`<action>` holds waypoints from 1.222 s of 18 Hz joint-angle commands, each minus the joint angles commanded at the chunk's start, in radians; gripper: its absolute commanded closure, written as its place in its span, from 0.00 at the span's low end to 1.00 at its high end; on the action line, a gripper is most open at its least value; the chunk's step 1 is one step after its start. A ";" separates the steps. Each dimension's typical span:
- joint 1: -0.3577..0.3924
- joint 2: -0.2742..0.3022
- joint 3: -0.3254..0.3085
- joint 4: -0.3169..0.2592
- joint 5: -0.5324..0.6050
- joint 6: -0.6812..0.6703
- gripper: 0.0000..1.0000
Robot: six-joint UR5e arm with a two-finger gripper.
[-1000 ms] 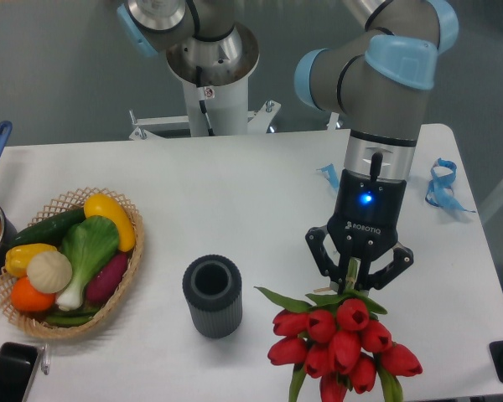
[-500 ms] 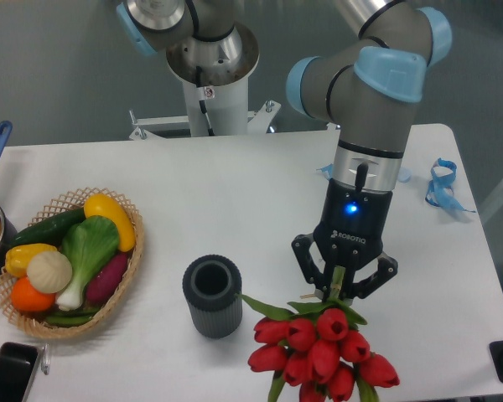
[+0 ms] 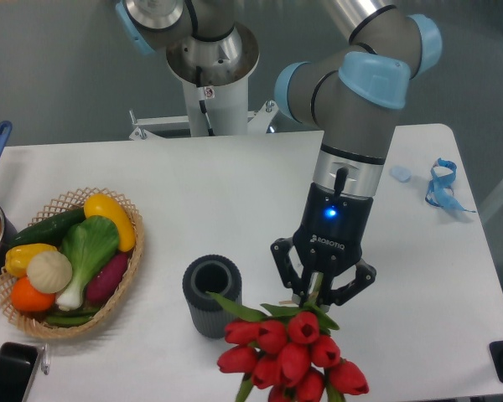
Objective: Insert the flowers into the vase
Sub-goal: 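Hold the red tulip bunch by the stems and pull it toward the vase, then lift the tulip bunch upright and swing it above the grey vase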
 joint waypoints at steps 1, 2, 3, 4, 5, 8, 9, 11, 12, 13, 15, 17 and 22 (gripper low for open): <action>0.009 -0.002 0.000 0.002 -0.058 0.006 0.79; 0.018 -0.005 0.000 0.002 -0.135 0.011 0.79; 0.032 -0.012 -0.002 0.002 -0.211 0.020 0.79; 0.047 -0.015 -0.002 0.002 -0.284 0.038 0.79; 0.058 -0.018 -0.009 0.002 -0.350 0.047 0.79; 0.109 -0.008 -0.061 0.002 -0.522 0.049 0.80; 0.120 0.008 -0.089 0.002 -0.565 0.049 0.79; 0.149 0.050 -0.164 0.002 -0.632 0.084 0.80; 0.158 0.058 -0.207 0.002 -0.675 0.124 0.79; 0.166 0.064 -0.237 0.000 -0.729 0.165 0.79; 0.167 0.067 -0.279 0.000 -0.781 0.205 0.79; 0.167 0.077 -0.293 0.000 -0.786 0.219 0.79; 0.149 0.115 -0.322 0.000 -0.821 0.227 0.78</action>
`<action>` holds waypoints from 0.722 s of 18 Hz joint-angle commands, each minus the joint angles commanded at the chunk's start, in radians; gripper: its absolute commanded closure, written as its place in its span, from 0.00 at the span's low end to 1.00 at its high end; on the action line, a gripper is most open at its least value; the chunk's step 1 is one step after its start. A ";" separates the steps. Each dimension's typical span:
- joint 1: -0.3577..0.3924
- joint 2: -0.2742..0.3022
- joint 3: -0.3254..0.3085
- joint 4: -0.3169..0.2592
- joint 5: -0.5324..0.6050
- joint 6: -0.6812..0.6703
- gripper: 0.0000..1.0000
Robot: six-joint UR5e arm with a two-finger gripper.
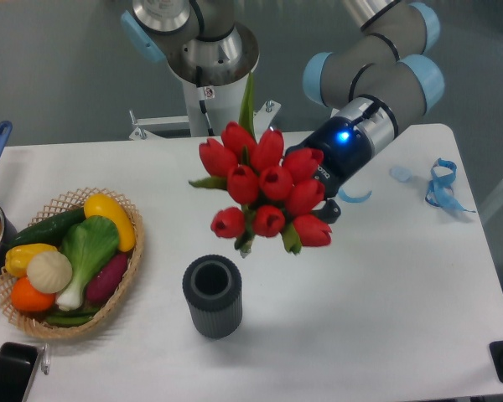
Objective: Insert the flowers into the vase
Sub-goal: 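Lift the tulip bunch upright and swing it above the grey vase, then lower the tulip stems down into the grey vase opening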
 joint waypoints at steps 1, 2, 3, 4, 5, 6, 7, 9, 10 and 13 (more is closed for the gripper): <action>-0.006 -0.001 0.001 0.000 0.000 0.006 0.78; -0.023 -0.006 0.000 0.000 -0.002 0.026 0.78; -0.032 -0.008 0.000 0.000 -0.003 0.043 0.78; -0.038 -0.009 0.000 0.000 -0.011 0.051 0.78; -0.038 -0.015 0.000 0.000 -0.029 0.052 0.78; -0.040 -0.023 -0.006 0.000 -0.052 0.054 0.78; -0.038 -0.026 -0.011 0.000 -0.064 0.064 0.78; -0.037 -0.028 -0.021 -0.002 -0.068 0.101 0.78; -0.035 -0.031 -0.031 -0.002 -0.068 0.106 0.78; -0.029 -0.041 -0.043 -0.002 -0.072 0.161 0.78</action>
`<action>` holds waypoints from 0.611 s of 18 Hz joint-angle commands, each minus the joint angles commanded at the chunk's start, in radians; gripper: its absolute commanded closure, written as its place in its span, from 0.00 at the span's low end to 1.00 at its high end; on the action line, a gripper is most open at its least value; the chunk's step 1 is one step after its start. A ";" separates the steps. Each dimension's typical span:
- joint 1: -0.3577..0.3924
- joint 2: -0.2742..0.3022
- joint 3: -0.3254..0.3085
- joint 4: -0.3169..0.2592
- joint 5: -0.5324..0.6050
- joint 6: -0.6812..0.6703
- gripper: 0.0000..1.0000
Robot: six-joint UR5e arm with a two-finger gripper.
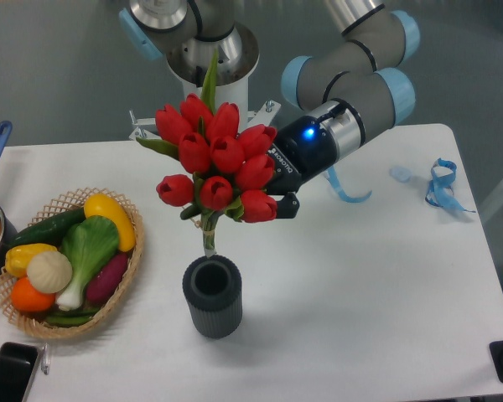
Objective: Insert the flowers into the vase
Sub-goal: 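Lower the tulip stems down into the grey vase opening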
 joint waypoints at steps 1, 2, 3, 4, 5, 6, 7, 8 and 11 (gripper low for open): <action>0.002 -0.006 0.000 0.000 0.000 0.005 0.78; 0.000 -0.006 0.000 0.000 -0.002 0.006 0.78; 0.000 -0.008 0.002 0.000 0.000 0.006 0.78; -0.001 -0.014 0.006 0.000 0.000 0.012 0.78; -0.002 -0.017 0.009 0.000 -0.002 0.025 0.78; -0.002 -0.018 0.011 0.000 -0.002 0.031 0.78; -0.003 -0.020 0.012 0.000 -0.002 0.032 0.78; -0.002 -0.022 0.015 0.000 -0.002 0.034 0.78; -0.006 -0.045 0.022 0.000 -0.002 0.057 0.78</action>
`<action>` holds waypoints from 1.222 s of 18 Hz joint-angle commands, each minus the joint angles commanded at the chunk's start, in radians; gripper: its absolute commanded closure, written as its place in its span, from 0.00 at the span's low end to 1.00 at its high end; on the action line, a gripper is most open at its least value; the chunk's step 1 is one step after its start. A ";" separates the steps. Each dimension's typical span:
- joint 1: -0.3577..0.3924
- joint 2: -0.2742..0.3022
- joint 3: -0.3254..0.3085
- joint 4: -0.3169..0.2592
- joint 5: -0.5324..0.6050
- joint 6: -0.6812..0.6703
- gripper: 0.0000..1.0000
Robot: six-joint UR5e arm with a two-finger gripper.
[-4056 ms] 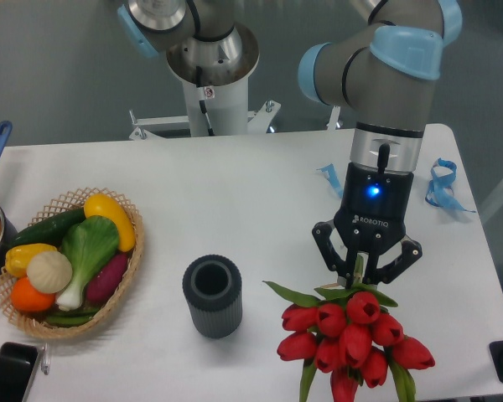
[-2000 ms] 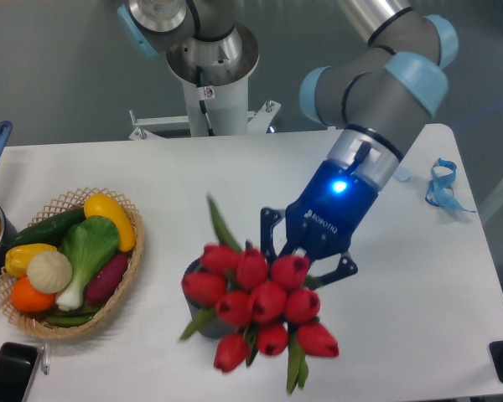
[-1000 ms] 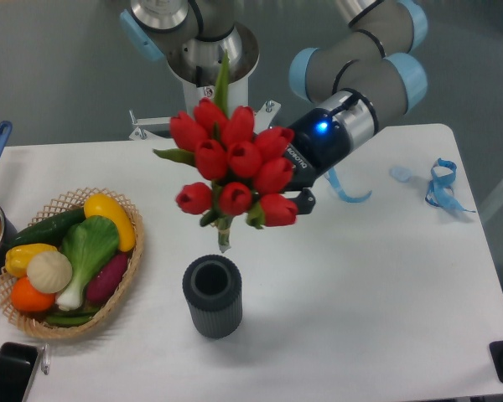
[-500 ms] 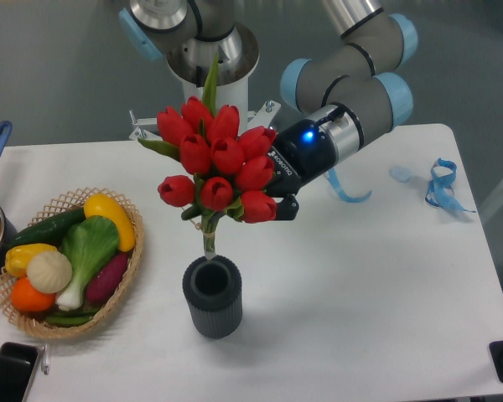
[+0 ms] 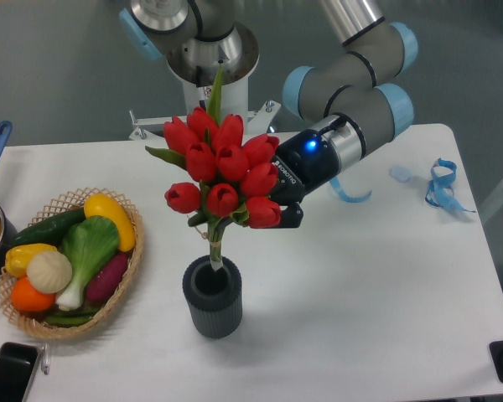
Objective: Insert the flowers into the vase
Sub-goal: 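Lower the tulip stems down into the grey vase opening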
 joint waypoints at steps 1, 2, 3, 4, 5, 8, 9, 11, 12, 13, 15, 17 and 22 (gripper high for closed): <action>-0.002 -0.002 0.002 0.000 0.000 0.003 0.78; -0.002 -0.003 0.002 0.000 0.000 0.003 0.78; -0.002 -0.003 0.002 0.000 0.000 0.003 0.78; -0.003 -0.005 0.002 0.000 0.000 0.003 0.78; -0.003 -0.006 0.000 0.000 0.002 0.003 0.78; -0.005 -0.018 -0.006 -0.002 0.002 0.005 0.78; -0.005 -0.025 -0.006 0.000 0.005 0.005 0.78; -0.012 -0.034 -0.009 -0.003 0.015 0.006 0.78; -0.020 -0.043 -0.009 -0.002 0.015 0.006 0.78; -0.021 -0.046 -0.011 -0.002 0.017 0.006 0.78; -0.021 -0.052 -0.014 -0.002 0.023 0.012 0.78; -0.021 -0.054 -0.015 -0.002 0.050 0.014 0.78; -0.020 -0.057 -0.038 -0.003 0.071 0.029 0.78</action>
